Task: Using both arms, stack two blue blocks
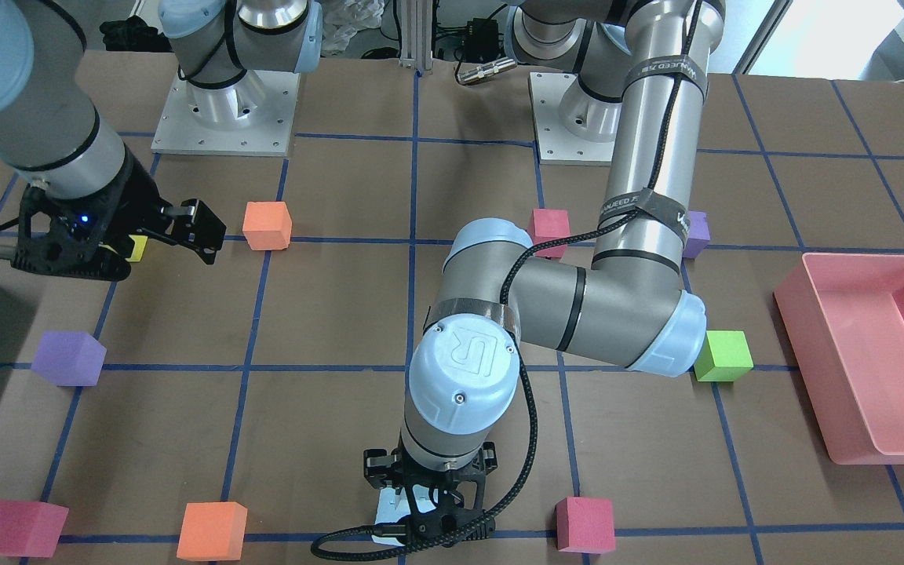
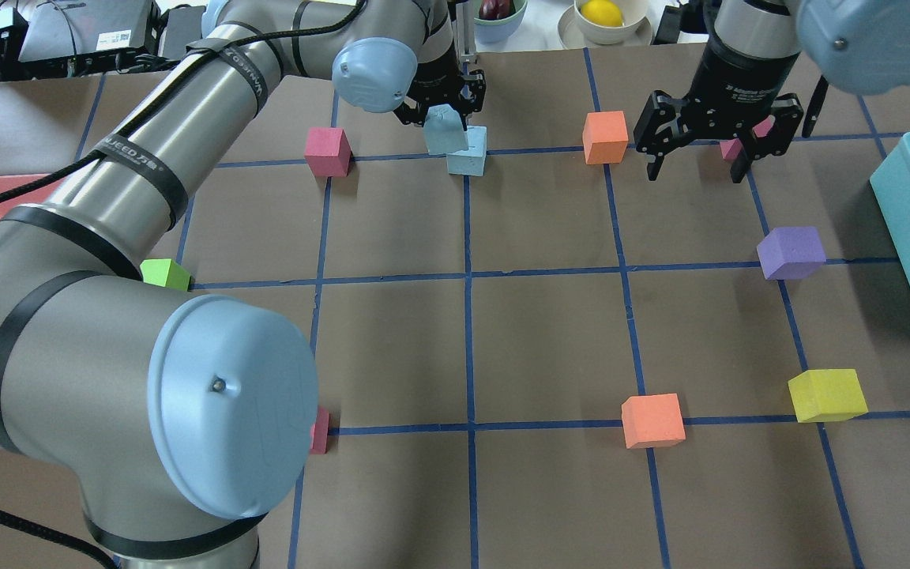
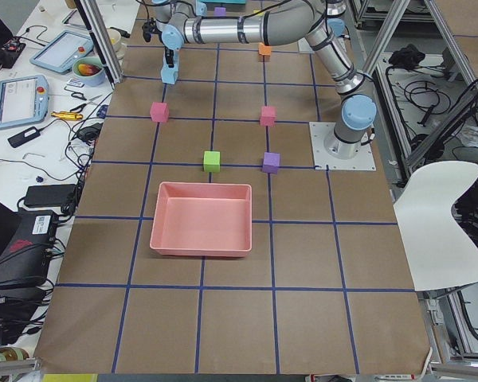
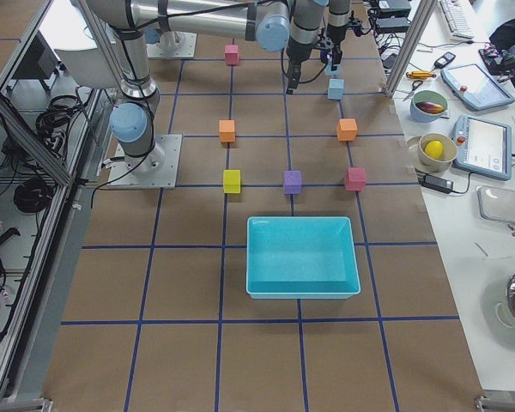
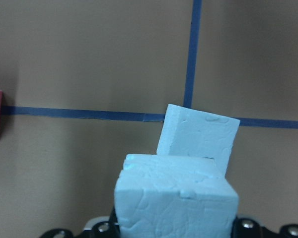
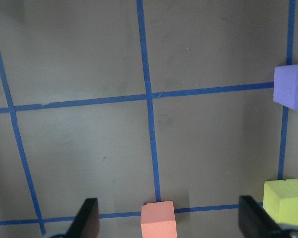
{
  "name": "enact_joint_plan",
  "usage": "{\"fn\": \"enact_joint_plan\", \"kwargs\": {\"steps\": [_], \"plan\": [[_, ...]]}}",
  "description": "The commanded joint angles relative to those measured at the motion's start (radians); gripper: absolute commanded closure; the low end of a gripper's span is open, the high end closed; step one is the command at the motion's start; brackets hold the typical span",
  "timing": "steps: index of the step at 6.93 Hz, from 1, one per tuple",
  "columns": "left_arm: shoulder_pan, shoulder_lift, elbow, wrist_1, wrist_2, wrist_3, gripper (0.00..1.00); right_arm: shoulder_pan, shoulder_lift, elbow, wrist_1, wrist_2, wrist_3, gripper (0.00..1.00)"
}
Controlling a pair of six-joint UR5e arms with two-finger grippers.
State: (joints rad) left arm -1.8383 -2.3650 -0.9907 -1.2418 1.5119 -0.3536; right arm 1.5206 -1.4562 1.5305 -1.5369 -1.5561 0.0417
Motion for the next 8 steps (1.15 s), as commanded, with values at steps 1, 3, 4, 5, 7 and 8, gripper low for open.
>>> {"fn": "enact_joint_plan", "kwargs": {"steps": [1, 3, 4, 5, 7, 8], "plan": [[-0.010, -0.039, 0.037, 0.015, 0.001, -0.015, 1.00, 0.000, -0.094, 0.056, 0.005, -0.001, 0.038, 0.00], [-0.030, -0.065, 0.064, 0.042, -0.001, -0.048, 1.00, 0.006, -0.102, 0.057, -0.005, 0.002, 0.043, 0.00], [-0.030, -0.072, 0.078, 0.042, 0.004, -0.045, 1.00, 0.007, -0.107, 0.057, -0.005, 0.001, 0.047, 0.00], [-0.030, -0.079, 0.076, 0.042, 0.007, -0.038, 1.00, 0.007, -0.110, 0.057, -0.005, 0.004, 0.044, 0.00], [-0.030, -0.083, 0.076, 0.042, 0.039, -0.038, 1.00, 0.030, -0.113, 0.057, -0.005, -0.010, 0.034, 0.00], [-0.030, -0.085, 0.076, 0.042, 0.039, -0.039, 1.00, 0.053, -0.113, 0.056, -0.003, -0.006, 0.038, 0.00]]}}
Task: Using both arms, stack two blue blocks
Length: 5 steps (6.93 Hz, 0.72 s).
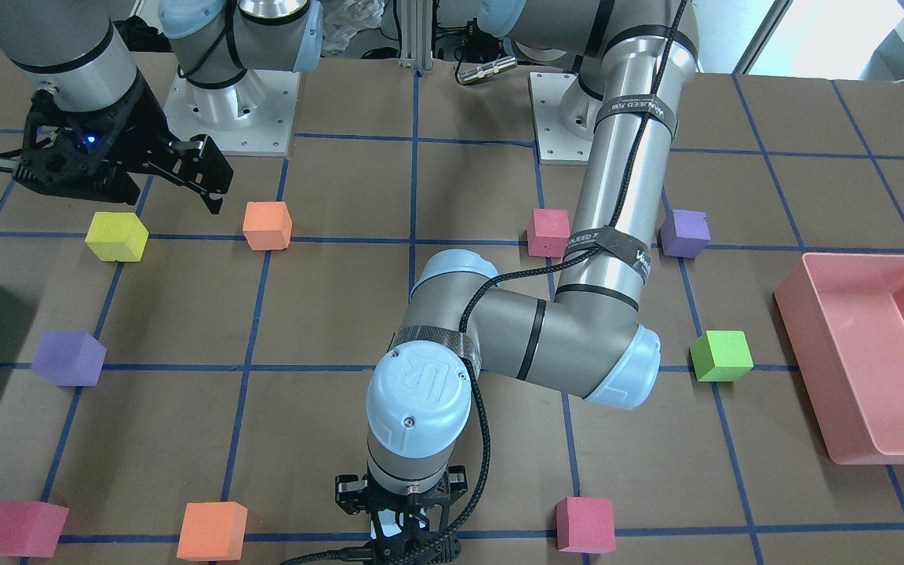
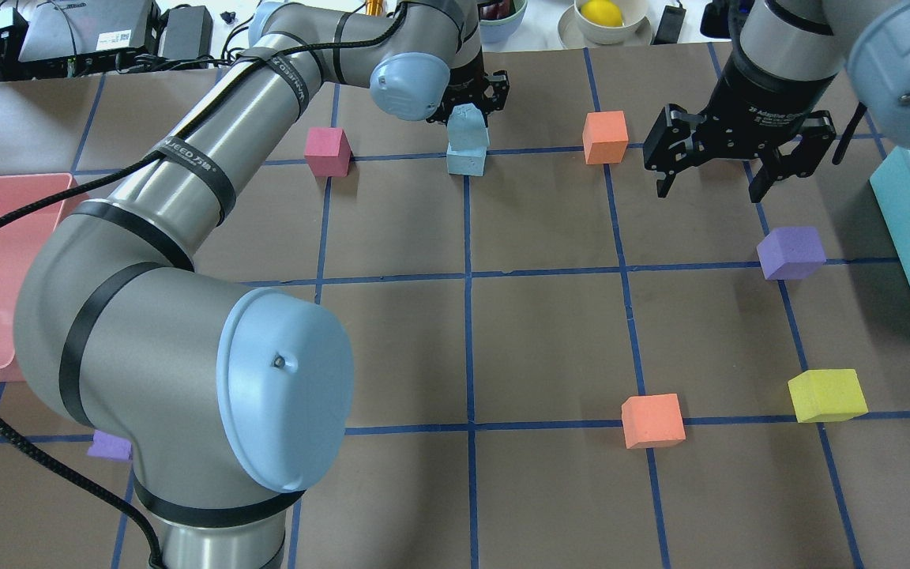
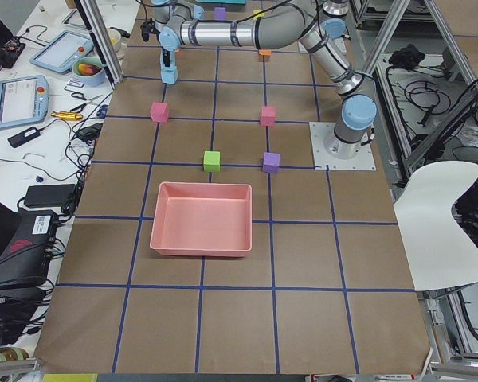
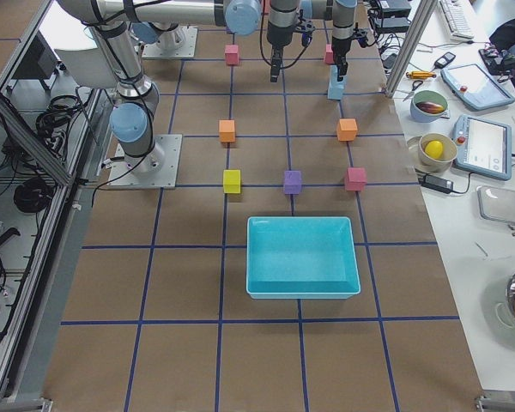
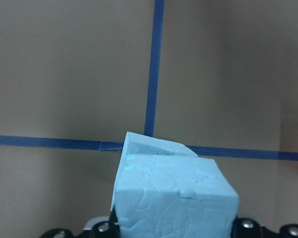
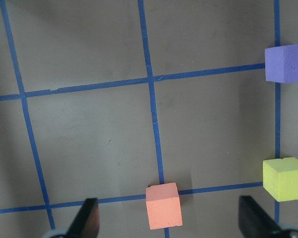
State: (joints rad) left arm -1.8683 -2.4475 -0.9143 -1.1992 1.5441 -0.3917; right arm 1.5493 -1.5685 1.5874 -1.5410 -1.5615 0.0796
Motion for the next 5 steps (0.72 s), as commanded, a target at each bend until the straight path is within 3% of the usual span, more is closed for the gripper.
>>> {"fn": "enact_joint_plan", "kwargs": {"steps": [1, 5], "plan": [[-0.003, -0.005, 0.000, 0.004, 0.007, 0.001, 1.00, 0.031, -0.001, -0.006, -0.001, -0.005, 0.003, 0.00], [-0.009, -0.016, -0.005, 0.010, 0.007, 0.001, 1.00, 0.020, 0.002, -0.003, 0.005, -0.008, -0.003, 0.00]]}}
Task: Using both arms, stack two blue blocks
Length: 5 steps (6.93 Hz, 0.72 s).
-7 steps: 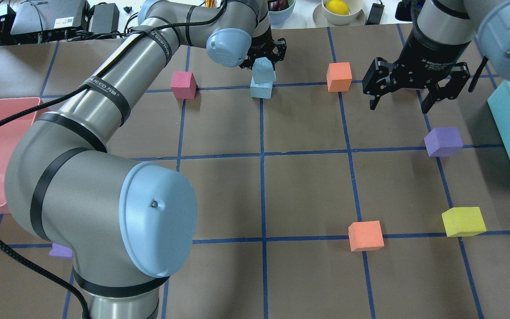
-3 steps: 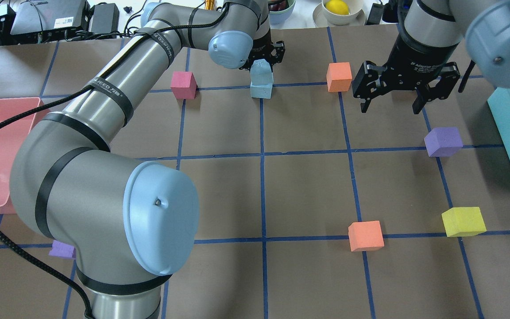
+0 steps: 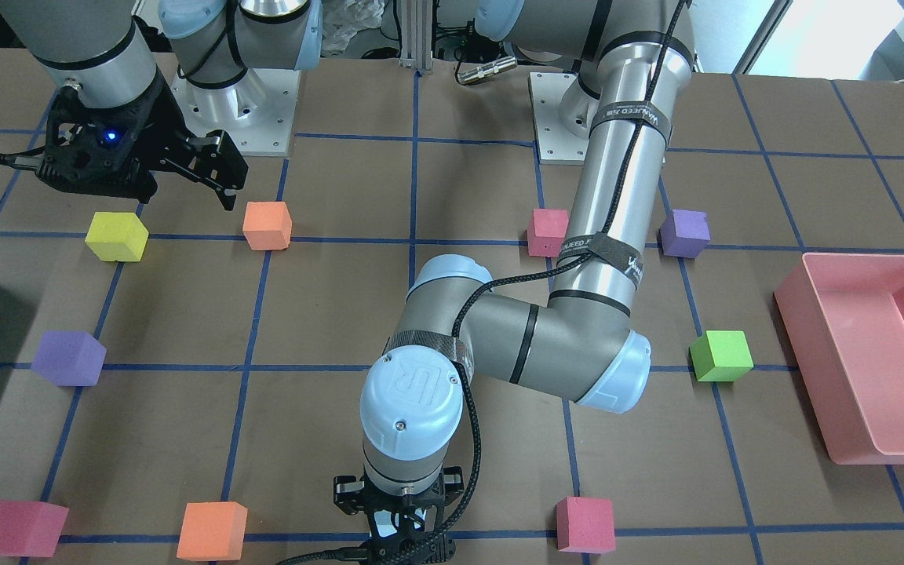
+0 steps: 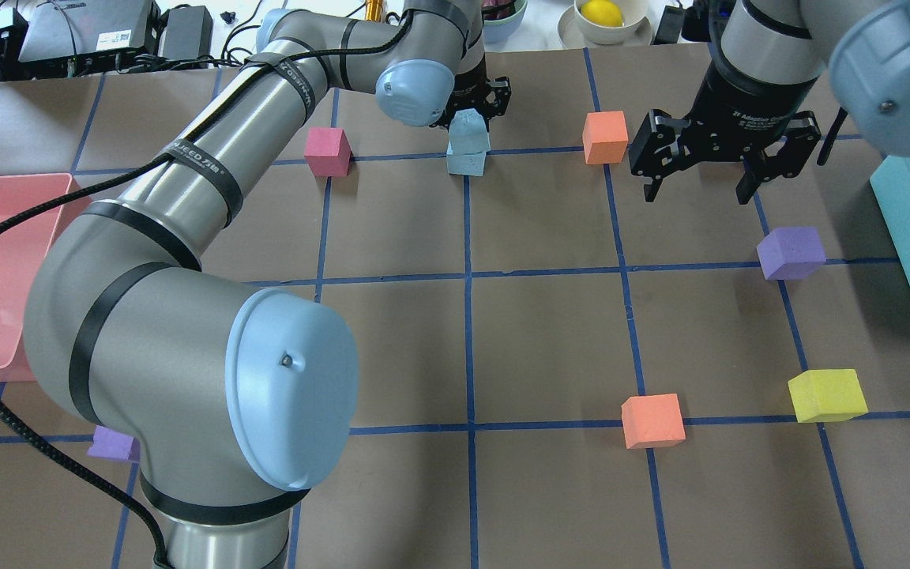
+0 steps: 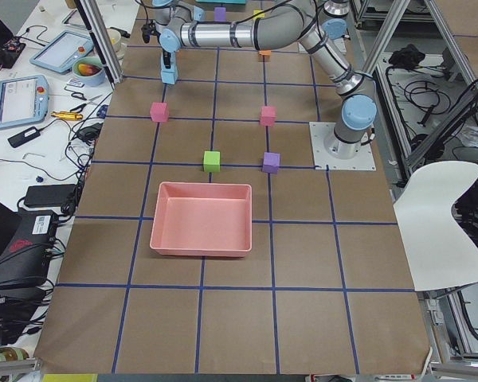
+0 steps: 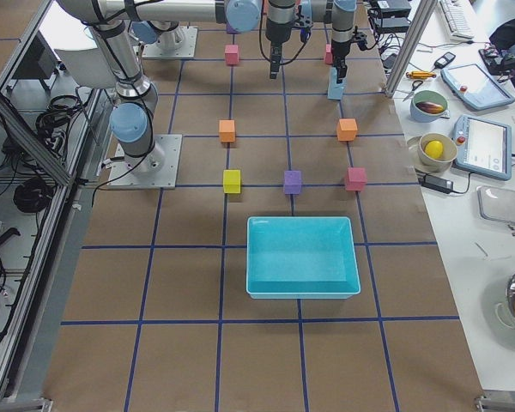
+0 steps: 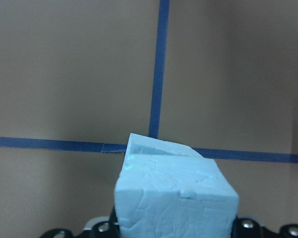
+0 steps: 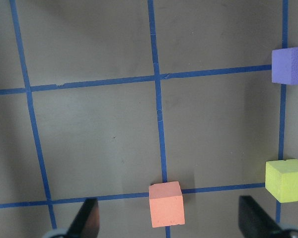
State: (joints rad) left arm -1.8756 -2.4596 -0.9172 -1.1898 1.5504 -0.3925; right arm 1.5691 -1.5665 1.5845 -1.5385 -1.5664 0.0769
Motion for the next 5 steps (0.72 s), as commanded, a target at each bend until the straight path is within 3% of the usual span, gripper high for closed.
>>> {"fn": "enact_joint_plan", "kwargs": {"steps": [1, 5], "plan": [[-0.002, -0.005, -0.002, 0.001, 0.002, 0.003, 0.97, -0.001, 0.000, 0.000, 0.003, -0.004, 0.000, 0.00], [-0.002, -0.002, 0.003, 0.001, 0.004, 0.004, 0.99, 0.000, -0.001, 0.005, 0.000, -0.006, 0.003, 0.00]]}}
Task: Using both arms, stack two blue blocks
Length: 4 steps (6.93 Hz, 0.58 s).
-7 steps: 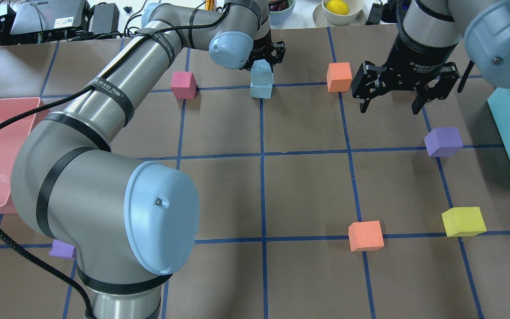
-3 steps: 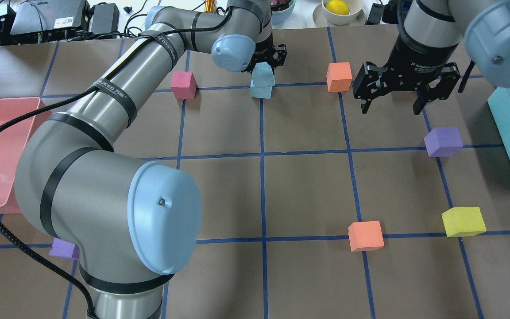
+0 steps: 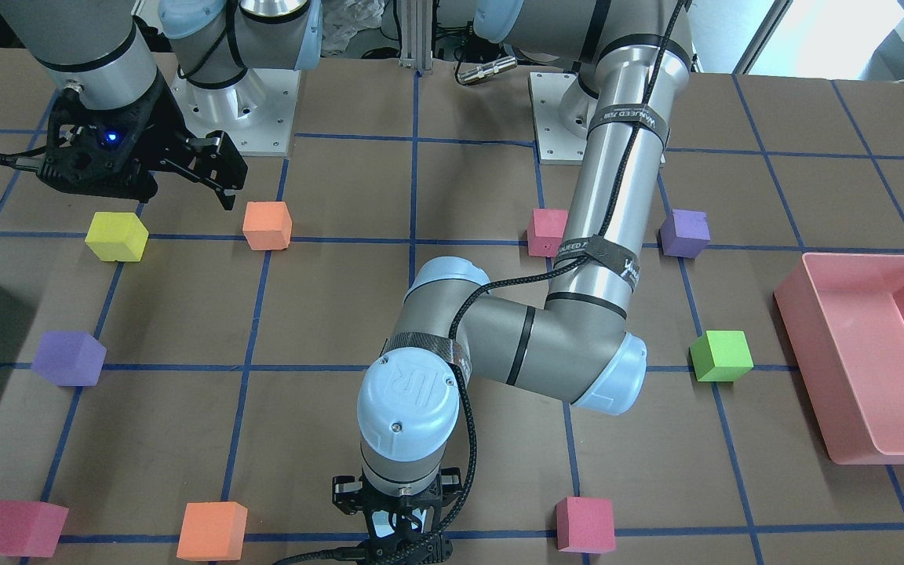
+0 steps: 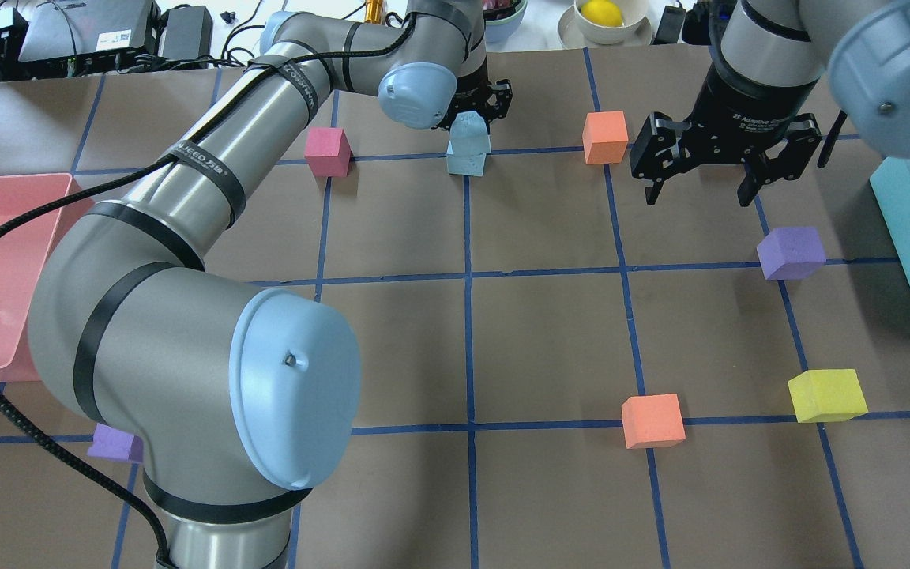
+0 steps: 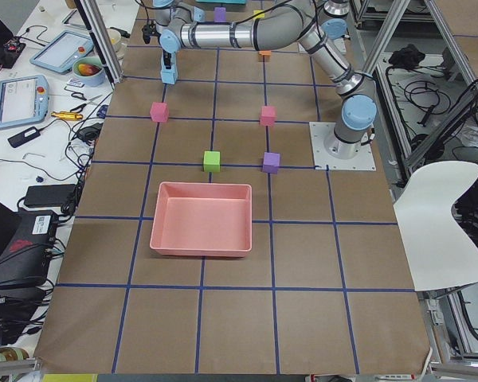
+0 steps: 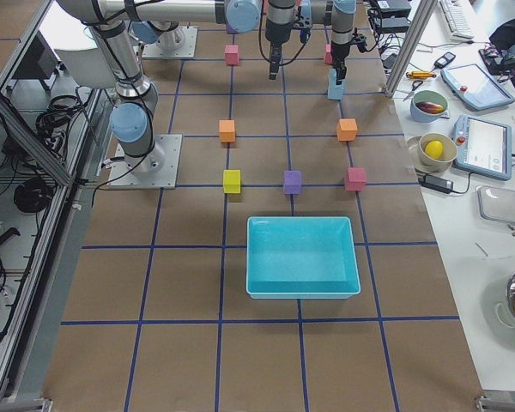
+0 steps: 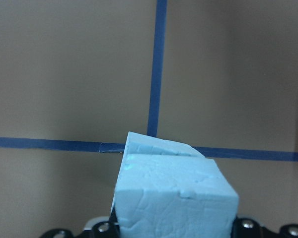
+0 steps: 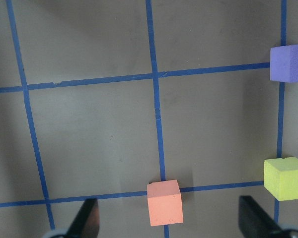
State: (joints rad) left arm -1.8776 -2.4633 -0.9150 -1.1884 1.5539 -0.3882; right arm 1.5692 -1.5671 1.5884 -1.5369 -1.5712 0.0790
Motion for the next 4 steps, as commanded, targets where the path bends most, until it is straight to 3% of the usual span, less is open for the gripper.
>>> {"fn": "enact_joint_plan", "kwargs": {"steps": [1, 4], "plan": [[0.000, 0.001, 0.001, -0.002, 0.002, 0.000, 0.99, 0.002, -0.001, 0.002, -0.003, -0.001, 0.001, 0.00], [0.000, 0.001, -0.001, -0.005, 0.023, 0.014, 0.99, 0.002, -0.001, 0.002, 0.000, -0.001, -0.001, 0.00]]}}
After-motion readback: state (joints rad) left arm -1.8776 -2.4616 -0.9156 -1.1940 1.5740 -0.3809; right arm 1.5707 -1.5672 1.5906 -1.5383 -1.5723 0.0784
